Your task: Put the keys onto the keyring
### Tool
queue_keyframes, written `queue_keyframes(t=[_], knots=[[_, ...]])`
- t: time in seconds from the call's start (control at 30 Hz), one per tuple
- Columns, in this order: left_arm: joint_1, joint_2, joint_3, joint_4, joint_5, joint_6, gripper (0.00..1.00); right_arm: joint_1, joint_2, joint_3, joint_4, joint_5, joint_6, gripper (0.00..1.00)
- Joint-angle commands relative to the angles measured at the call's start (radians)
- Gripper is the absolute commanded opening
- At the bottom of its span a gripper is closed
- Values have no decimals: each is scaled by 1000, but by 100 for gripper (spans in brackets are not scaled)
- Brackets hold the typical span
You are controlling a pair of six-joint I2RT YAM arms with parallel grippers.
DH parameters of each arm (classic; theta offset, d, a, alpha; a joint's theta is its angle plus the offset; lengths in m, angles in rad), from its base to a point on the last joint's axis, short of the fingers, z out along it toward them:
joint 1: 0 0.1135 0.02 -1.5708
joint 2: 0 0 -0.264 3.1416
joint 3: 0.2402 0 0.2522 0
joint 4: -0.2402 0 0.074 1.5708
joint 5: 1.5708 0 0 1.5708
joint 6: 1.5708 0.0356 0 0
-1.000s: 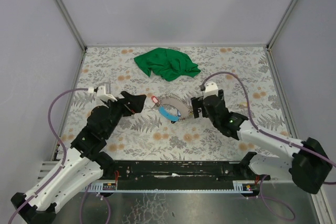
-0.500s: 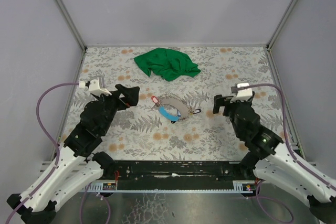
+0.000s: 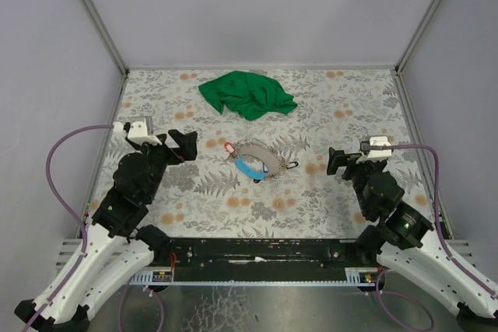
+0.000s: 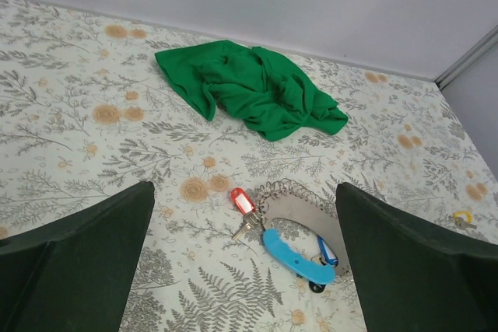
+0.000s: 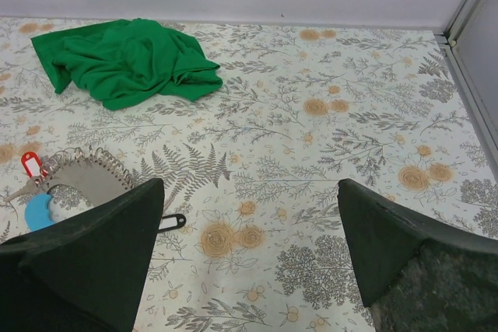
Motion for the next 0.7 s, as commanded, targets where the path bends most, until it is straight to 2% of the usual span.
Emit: queue_keyframes(t=[0.0,0.2,0.67], knots=[[25,-34,-7,10,47,79,100,-4,0,5,32,41,-13,99],[42,-74,-36,28,61,92,100,-5,4,0,44,45,-20,99],[79,-61,-36,22,94,84,100,-4,12,8,34,42,-28,99]])
